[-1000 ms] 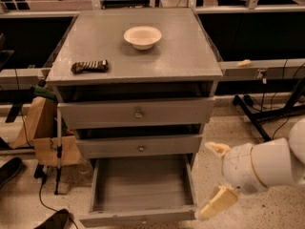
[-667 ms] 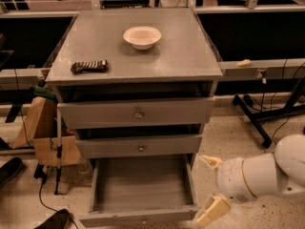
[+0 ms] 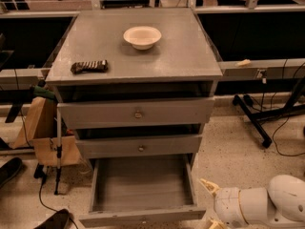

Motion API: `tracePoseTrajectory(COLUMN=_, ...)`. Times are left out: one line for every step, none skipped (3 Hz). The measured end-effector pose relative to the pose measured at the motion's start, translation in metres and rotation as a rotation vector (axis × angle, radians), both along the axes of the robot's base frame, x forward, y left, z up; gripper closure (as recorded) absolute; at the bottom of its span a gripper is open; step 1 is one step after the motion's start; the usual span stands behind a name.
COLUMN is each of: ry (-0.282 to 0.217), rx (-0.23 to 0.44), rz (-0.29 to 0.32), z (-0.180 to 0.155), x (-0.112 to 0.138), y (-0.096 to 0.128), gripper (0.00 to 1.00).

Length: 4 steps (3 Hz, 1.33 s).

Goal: Close bottom drawer

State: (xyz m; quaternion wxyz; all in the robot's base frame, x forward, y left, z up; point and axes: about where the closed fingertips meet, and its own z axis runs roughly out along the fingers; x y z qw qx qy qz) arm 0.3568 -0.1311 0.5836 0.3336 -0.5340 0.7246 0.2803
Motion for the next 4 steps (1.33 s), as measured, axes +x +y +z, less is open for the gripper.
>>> tracePoseTrajectory(ry=0.008, rx=0.002, rz=0.005, z=-0.004, x=0.002, y=-0.003, gripper=0.00)
tracePoseTrajectory(ry=0.019, rx=0.004, rz=0.020, z=-0.042, x=0.015, y=-0.014, gripper=0.00)
tracePoseTrajectory(ry=0.049, rx=0.031, rz=0.002, z=-0.114, x=0.023, y=-0.023, gripper=0.00)
tracePoseTrajectory(ry=0.100, rx=0.075, rz=-0.052, z=-0.191, x=0.024, y=-0.031, gripper=0.18)
